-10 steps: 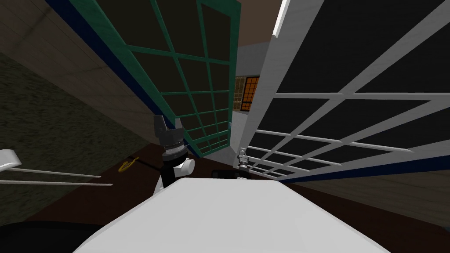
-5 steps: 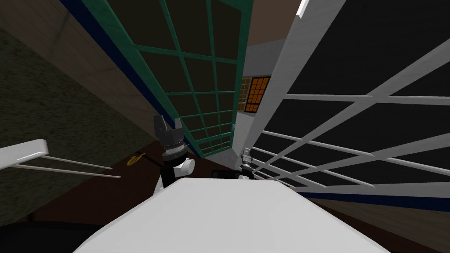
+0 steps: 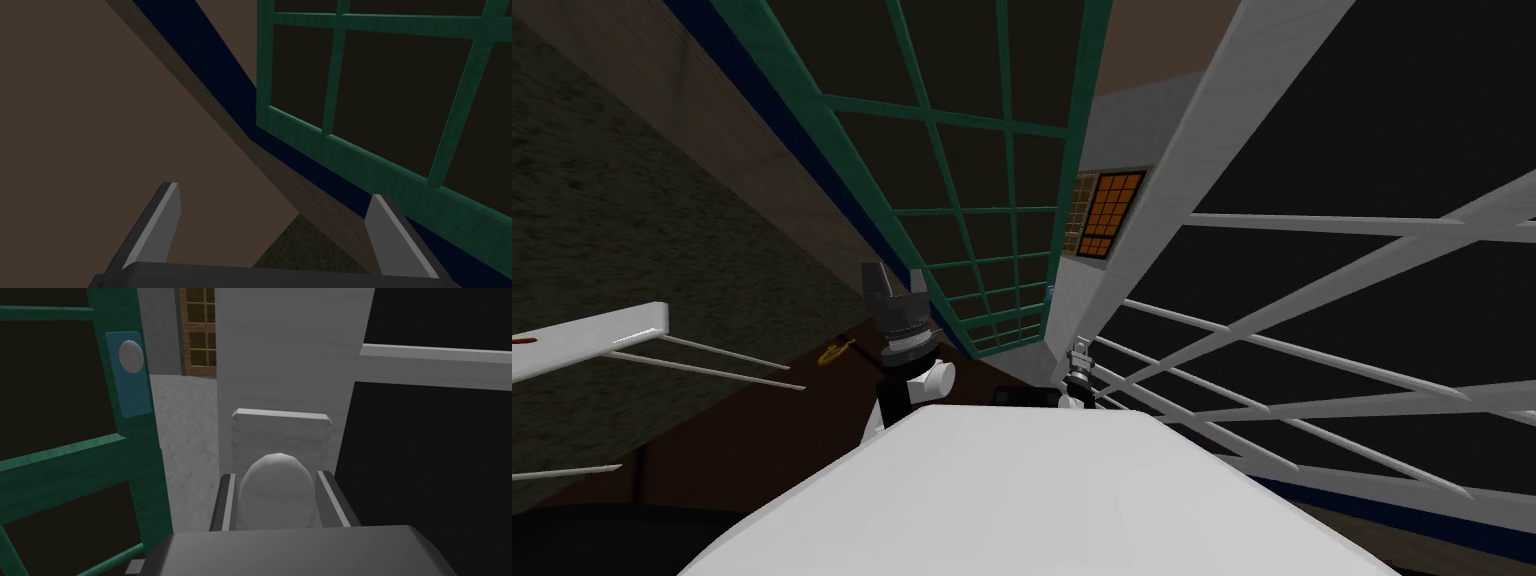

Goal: Push the door open

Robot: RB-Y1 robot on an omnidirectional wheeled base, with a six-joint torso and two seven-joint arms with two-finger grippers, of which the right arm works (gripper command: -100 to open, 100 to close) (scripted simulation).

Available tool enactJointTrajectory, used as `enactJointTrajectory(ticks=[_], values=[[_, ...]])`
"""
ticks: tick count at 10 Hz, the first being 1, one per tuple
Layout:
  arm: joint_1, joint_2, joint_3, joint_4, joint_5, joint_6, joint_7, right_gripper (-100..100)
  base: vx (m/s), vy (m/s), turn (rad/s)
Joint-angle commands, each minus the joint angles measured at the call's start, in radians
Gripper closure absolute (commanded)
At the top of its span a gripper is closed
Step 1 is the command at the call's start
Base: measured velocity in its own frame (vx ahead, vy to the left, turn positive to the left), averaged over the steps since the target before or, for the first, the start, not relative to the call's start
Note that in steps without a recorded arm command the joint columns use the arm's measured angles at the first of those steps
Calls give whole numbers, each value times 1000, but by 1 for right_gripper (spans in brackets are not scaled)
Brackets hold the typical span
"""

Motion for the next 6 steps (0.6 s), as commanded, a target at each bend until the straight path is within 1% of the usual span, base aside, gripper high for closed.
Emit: enactJointTrajectory(ticks=[1,2,4,5,6], values=[[19,-13,-26,-38,-11,2,18,100,57,-18,41],[17,-14,-47,-38,-23,-2,22,100,51,-12,98],[13,-15,-91,-36,-46,-11,31,100,100,-14,161],[13,-15,-91,-36,-46,-11,31,100,69,-21,48],[13,-15,-91,-36,-46,-11,31,100,25,-19,-27]])
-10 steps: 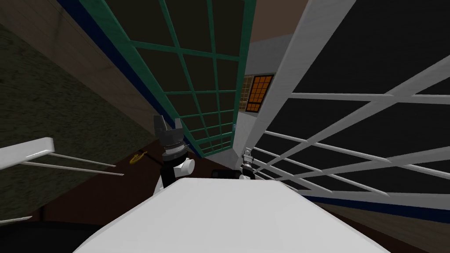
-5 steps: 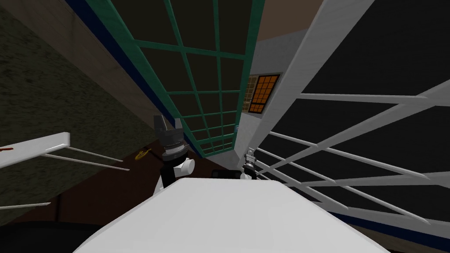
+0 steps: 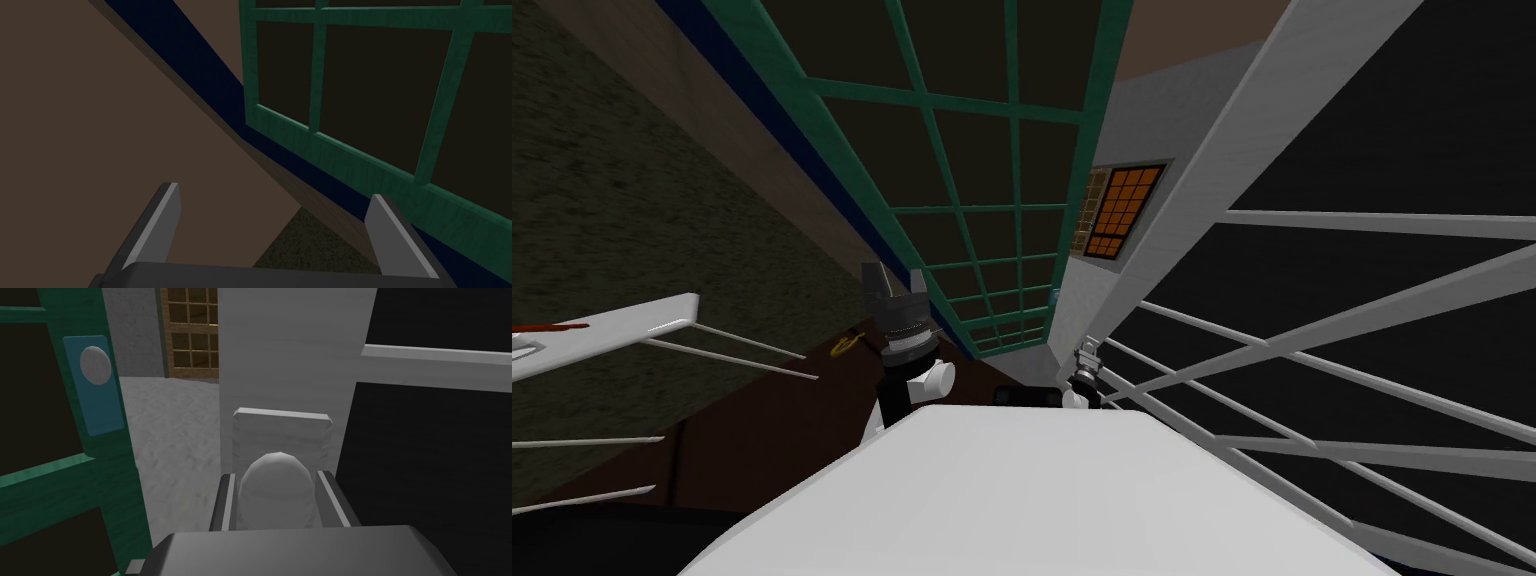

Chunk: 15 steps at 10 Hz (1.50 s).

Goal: Push the door open

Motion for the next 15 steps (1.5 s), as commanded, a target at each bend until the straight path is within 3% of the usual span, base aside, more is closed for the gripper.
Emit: enactJointTrajectory(ticks=[1,2,3,5,7,11,12,14,15], values=[[29,-14,-14,-37,-5,3,14,100,3,-6,-3],[26,-14,-37,-36,-18,-1,18,100,30,-18,121],[26,-14,-37,-36,-18,-1,18,100,28,-13,62],[22,-13,-84,-35,-42,-11,27,100,48,-18,126],[22,-13,-84,-35,-42,-11,27,100,53,-25,20],[12,-6,-179,-33,-93,-30,45,100,70,-28,162],[12,-6,-179,-33,-93,-30,45,100,78,-42,44],[8,0,-225,-31,-117,-40,54,100,61,-31,131],[8,0,-225,-31,-117,-40,54,100,55,-38,55]])
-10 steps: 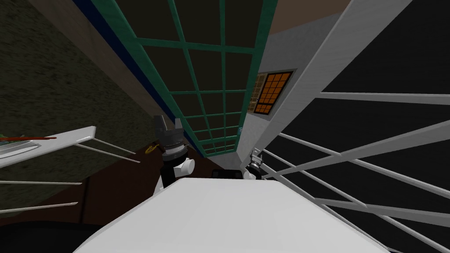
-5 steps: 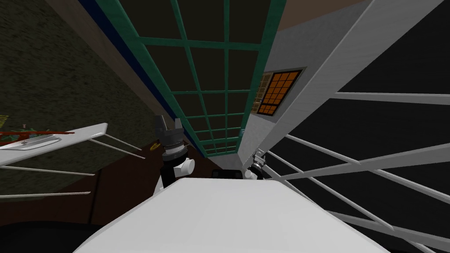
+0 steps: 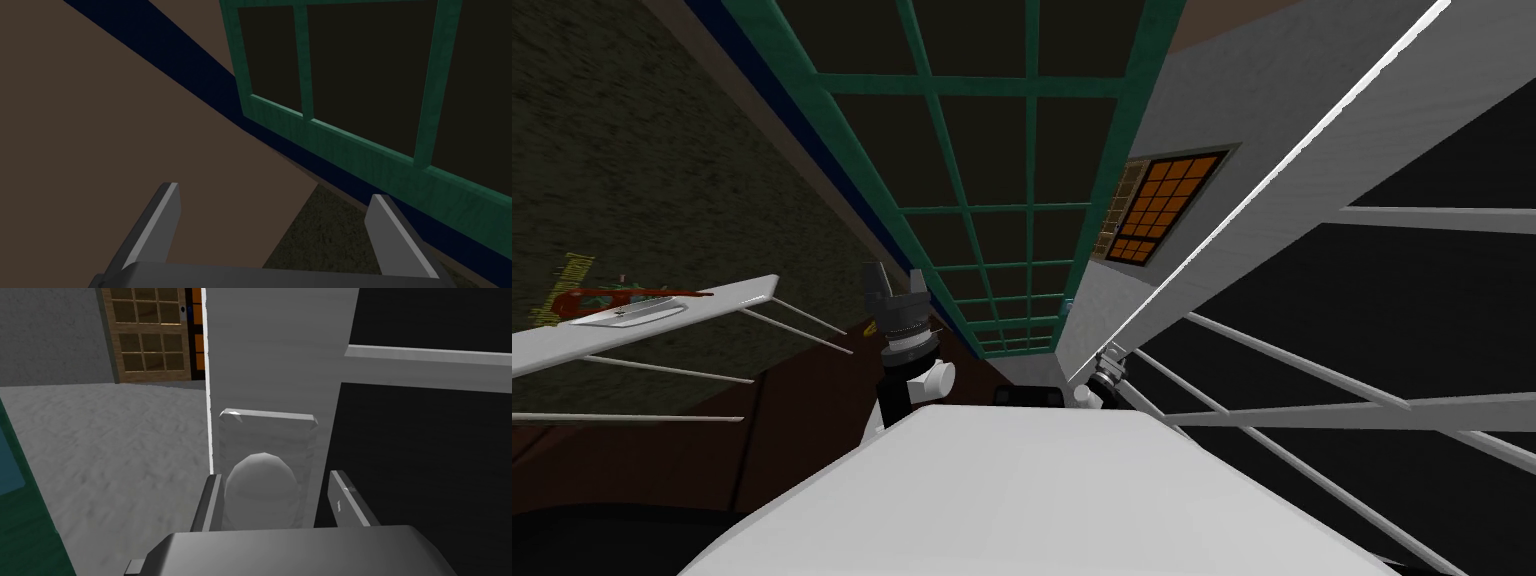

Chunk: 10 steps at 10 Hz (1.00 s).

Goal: Push the door open

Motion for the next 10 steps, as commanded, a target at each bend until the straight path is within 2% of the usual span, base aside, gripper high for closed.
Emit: enactJointTrajectory(ticks=[1,2,3,6,7,10], values=[[6,-3,-37,-2,-16,-25,0,100,57,-24,97],[4,1,-59,-1,-28,-30,4,100,69,-31,154],[4,1,-59,-1,-28,-30,4,100,53,-22,58],[-2,14,-121,0,-61,-42,16,100,68,-33,120],[-2,14,-121,0,-61,-42,16,100,60,-43,31],[-8,29,-175,2,-89,-53,26,100,64,-43,109]])
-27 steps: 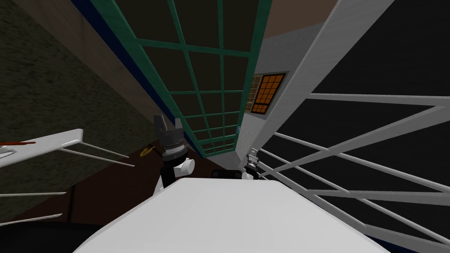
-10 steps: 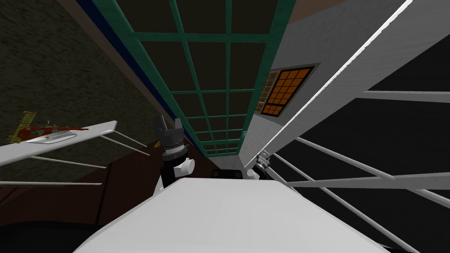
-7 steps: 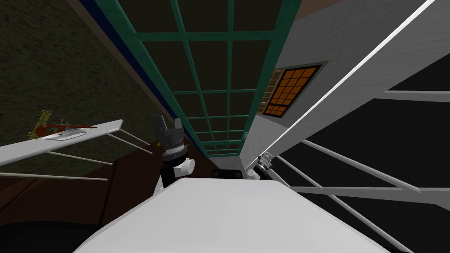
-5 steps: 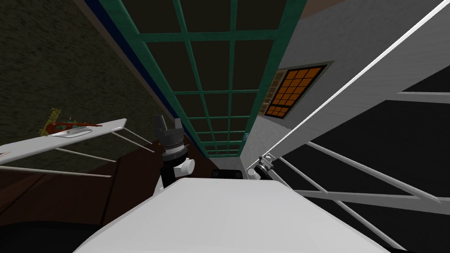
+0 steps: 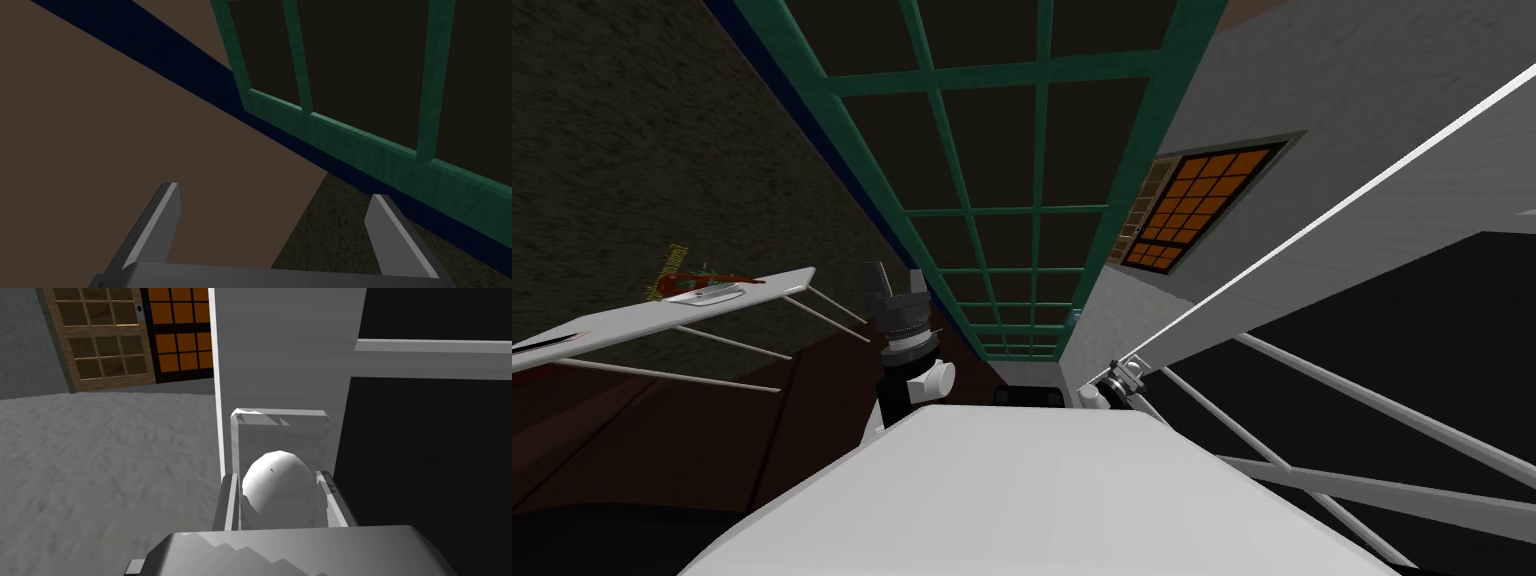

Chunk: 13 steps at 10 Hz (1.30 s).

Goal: Push the door open

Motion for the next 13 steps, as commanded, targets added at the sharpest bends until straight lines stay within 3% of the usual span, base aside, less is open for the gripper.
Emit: enactJointTrajectory(ticks=[1,5,6,7,13], values=[[-8,-3,-37,13,-16,-23,-3,100,81,-50,100],[-14,21,-98,15,-49,-36,9,100,83,-56,95],[-6,24,-84,11,-43,-28,8,100,48,-33,8],[-16,3,-119,24,-54,-36,11,100,-6,-36,146],[-64,-55,-254,90,-96,-67,15,100,-5,-75,173]])
